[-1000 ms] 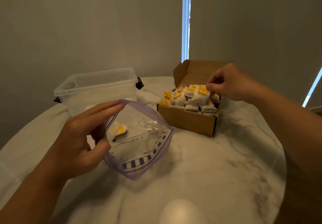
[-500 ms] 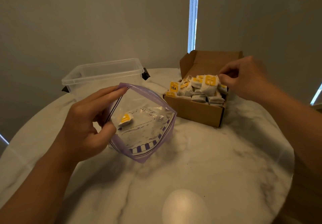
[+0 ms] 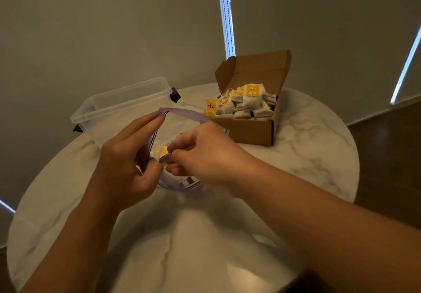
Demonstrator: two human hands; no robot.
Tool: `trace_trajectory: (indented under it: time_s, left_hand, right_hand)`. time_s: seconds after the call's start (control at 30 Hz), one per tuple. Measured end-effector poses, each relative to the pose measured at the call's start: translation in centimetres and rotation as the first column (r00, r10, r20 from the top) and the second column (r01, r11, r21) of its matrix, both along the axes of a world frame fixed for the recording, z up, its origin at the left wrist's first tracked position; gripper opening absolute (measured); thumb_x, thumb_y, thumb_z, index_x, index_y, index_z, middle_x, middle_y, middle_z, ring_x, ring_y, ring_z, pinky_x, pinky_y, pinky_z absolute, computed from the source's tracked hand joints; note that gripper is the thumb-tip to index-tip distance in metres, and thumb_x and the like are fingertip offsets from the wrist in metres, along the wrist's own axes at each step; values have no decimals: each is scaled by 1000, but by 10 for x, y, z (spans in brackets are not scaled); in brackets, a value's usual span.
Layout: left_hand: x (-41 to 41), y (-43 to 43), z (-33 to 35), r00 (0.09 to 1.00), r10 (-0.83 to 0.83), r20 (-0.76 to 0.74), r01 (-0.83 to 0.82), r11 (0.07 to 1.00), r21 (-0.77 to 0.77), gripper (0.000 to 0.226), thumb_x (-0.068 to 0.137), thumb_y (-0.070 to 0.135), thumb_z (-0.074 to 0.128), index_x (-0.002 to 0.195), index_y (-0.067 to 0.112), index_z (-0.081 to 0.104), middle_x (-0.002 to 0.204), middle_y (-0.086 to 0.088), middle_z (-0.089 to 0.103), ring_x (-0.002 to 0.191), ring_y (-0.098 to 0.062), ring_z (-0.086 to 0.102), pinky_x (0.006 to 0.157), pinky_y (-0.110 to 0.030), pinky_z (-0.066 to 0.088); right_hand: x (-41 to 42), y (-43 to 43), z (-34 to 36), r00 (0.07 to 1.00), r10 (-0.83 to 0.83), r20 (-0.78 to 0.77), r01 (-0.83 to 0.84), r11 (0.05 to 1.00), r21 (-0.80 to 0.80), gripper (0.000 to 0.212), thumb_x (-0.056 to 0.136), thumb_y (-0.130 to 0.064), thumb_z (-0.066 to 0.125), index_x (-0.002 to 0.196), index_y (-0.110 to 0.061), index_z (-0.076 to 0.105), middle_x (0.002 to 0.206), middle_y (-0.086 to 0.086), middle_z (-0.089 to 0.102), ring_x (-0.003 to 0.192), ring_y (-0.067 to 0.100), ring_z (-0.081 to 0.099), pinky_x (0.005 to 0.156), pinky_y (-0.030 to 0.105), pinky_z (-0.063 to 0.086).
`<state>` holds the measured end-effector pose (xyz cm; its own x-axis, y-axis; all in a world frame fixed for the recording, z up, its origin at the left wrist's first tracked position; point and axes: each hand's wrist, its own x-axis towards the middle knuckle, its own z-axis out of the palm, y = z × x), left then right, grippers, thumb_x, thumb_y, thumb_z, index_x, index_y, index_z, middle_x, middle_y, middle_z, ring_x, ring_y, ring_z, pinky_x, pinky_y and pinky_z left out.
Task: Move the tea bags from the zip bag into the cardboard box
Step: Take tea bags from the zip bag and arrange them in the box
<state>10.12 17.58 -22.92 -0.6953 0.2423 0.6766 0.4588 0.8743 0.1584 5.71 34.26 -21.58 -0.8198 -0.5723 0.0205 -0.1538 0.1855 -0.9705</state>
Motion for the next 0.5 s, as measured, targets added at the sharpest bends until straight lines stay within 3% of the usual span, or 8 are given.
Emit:
trace_trajectory:
  time_s: [0.1,0.2,0.3,0.37,0.43,0.5]
  left_hand:
    - [1,2,1,999,-36,-3,36,999,-1,67,74,19,46,139,3,54,142,-6,54,70,2,57,61,-7,43]
    - [1,3,0,999,-48,1,48,999,10,66,74,17,48,139,5,54,143,-2,54,64,-10,55,59,-14,45]
    - [1,4,0,998,-56,8,56,998,9,65,76,22,48,139,5,53,143,-2,54,63,-14,55,59,-14,45]
    - [2,5,1,998,-57,1,57,998,-2,66,76,21,47,139,4,53,143,-3,54,65,-11,57,59,-12,45]
    - [2,5,1,998,-59,-8,59,998,2,66,74,19,46,138,3,55,142,-3,54,62,-17,58,59,-13,44]
    - [2,5,1,998,-61,-8,61,998,11,66,73,18,46,137,3,55,141,-3,55,60,-24,59,59,-15,45]
  right_hand:
    - [-15,-22,-2,963,3,271,10,999,-46,23,92,4,51,111,-4,63,102,20,67,91,29,68,81,37,59]
    - [-28,-40,-3,854,19,519,35,995,-93,25,94,8,38,110,-4,54,92,18,58,72,22,57,71,28,54]
    - [-42,-54,-7,815,-17,580,59,997,-55,30,98,4,36,122,-6,49,106,18,59,72,20,55,61,27,45]
    - [-52,-63,-12,782,-65,620,96,995,-17,35,100,-2,39,135,-3,43,128,18,58,98,26,63,60,30,46]
    - [-57,-69,-14,713,-119,691,150,989,15,36,102,-11,41,137,-6,42,124,15,63,105,25,65,58,32,49]
    - [-58,-74,-13,708,-124,696,137,990,37,38,104,-16,40,140,-6,39,128,12,60,106,24,66,59,31,51]
